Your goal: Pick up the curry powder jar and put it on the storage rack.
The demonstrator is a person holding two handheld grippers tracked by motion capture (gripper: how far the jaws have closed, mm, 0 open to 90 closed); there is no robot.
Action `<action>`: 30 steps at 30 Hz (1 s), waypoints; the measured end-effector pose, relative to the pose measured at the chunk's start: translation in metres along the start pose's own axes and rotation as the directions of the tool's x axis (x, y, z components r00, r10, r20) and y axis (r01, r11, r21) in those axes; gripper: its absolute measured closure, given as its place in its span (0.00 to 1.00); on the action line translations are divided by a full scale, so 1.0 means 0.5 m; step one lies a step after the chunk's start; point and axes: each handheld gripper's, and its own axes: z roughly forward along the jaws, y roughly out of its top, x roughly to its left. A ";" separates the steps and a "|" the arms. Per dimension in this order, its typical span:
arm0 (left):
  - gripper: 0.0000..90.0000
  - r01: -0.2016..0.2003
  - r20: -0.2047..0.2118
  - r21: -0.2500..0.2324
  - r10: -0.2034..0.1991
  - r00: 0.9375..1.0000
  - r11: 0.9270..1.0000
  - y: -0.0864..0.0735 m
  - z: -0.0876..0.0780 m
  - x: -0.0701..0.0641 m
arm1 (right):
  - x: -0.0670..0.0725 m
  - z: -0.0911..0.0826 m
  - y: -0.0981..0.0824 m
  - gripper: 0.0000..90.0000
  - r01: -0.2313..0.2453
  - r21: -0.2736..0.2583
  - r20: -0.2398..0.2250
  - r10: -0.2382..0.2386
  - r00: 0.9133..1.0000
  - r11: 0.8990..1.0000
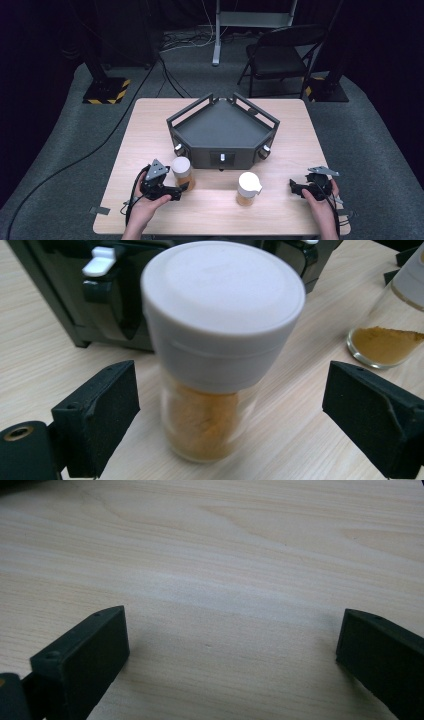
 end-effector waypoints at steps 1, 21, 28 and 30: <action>0.09 0.000 0.002 -0.001 0.000 1.000 1.000 0.001 0.005 -0.002 | 0.000 0.000 0.000 0.00 0.000 0.000 0.000 0.000 1.000 1.000; 0.20 -0.008 -0.030 0.004 0.008 1.000 1.000 0.021 0.066 -0.009 | 0.000 0.000 0.000 0.00 -0.001 0.001 0.000 0.001 1.000 1.000; 0.34 -0.003 -0.066 -0.021 0.002 0.998 1.000 0.014 0.074 -0.015 | 0.000 0.000 0.000 0.00 -0.001 0.001 0.000 0.001 1.000 1.000; 0.36 -0.006 -0.068 -0.025 0.005 0.998 1.000 0.013 0.074 -0.015 | 0.000 0.000 0.000 0.00 -0.001 0.001 0.000 0.001 1.000 1.000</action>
